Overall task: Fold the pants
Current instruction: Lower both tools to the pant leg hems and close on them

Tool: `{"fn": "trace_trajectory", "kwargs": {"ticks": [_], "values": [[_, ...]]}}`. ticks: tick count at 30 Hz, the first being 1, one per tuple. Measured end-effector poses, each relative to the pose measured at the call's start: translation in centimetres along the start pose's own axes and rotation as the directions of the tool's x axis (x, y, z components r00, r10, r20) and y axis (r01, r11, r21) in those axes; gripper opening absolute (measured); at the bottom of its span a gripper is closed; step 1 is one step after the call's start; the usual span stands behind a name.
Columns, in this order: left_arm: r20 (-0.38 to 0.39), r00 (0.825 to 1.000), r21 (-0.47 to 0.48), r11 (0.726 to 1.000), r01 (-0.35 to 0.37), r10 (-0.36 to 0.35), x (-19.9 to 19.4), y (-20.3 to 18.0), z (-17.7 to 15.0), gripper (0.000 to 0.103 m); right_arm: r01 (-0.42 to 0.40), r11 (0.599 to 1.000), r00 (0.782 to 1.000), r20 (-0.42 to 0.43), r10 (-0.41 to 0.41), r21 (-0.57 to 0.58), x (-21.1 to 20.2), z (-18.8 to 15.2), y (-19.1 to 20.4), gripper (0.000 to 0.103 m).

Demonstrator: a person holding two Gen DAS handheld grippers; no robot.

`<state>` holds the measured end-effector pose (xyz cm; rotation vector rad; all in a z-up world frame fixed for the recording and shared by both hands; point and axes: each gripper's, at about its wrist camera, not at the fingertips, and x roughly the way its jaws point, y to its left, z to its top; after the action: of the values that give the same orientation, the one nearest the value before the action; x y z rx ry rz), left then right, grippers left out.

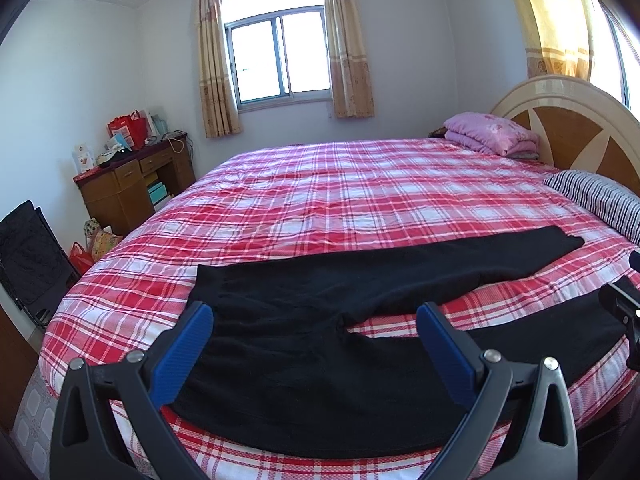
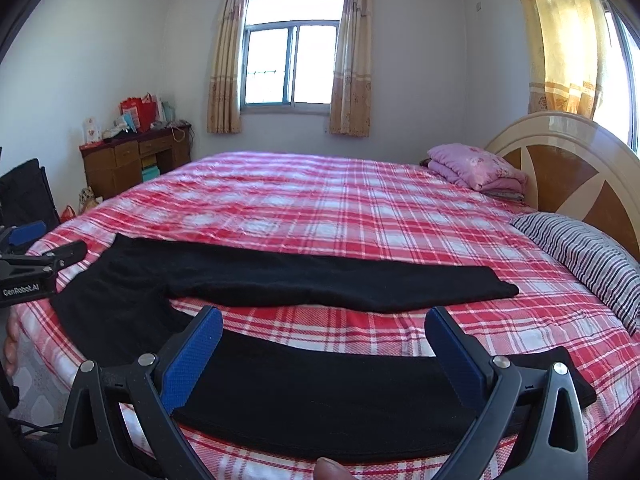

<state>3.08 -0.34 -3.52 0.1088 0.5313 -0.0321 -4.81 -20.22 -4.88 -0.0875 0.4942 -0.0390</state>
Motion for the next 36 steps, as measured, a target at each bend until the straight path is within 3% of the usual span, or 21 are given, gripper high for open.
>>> {"fn": "trace_trajectory", "kwargs": {"ticks": [7, 17, 24, 28, 32, 34, 36], "values": [[-0.106, 0.993, 0.034, 0.998, -0.05, 0.053, 6.4, 2.0, -0.9, 0.103, 0.031, 0.999, 0.991, -0.131, -0.028, 0.017, 5.3, -1.2, -2.9, 0.102], [-0.237, 0.952, 0.06, 0.981, -0.184, 0.193, 17.4, 11.2, 1.3, 0.103, 0.121, 0.992, 0.971, -0.208, -0.114, 0.021, 10.6, 1.0, -8.3, 0.102], [-0.374, 0.92, 0.017, 0.993, -0.114, 0.112, 23.4, 14.7, 1.2, 0.102, 0.143, 0.99, 0.955, -0.267, -0.133, 0.017, 14.6, 3.4, -12.8, 0.102], [-0.423, 0.905, -0.022, 0.997, -0.069, 0.053, 25.7, 15.5, 1.2, 0.078, 0.17, 0.984, 0.941, -0.305, -0.148, 0.046, 16.9, 3.9, -15.9, 0.101], [-0.445, 0.895, -0.06, 0.997, -0.044, 0.012, 27.0, 16.2, 1.4, 0.074, 0.196, 0.978, 0.929, -0.333, -0.161, 0.075, 18.3, 3.9, -18.5, 0.1], [-0.469, 0.883, -0.08, 0.996, -0.024, -0.017, 27.9, 16.7, 1.3, 0.07, 0.194, 0.976, 0.923, -0.355, -0.147, 0.099, 19.1, 3.7, -19.6, 0.094], [-0.505, 0.861, -0.114, 0.994, 0.0, -0.058, 28.9, 17.0, 0.5, 0.069, 0.188, 0.973, 0.914, -0.387, -0.125, 0.131, 20.1, 3.4, -20.9, 0.078]]}}
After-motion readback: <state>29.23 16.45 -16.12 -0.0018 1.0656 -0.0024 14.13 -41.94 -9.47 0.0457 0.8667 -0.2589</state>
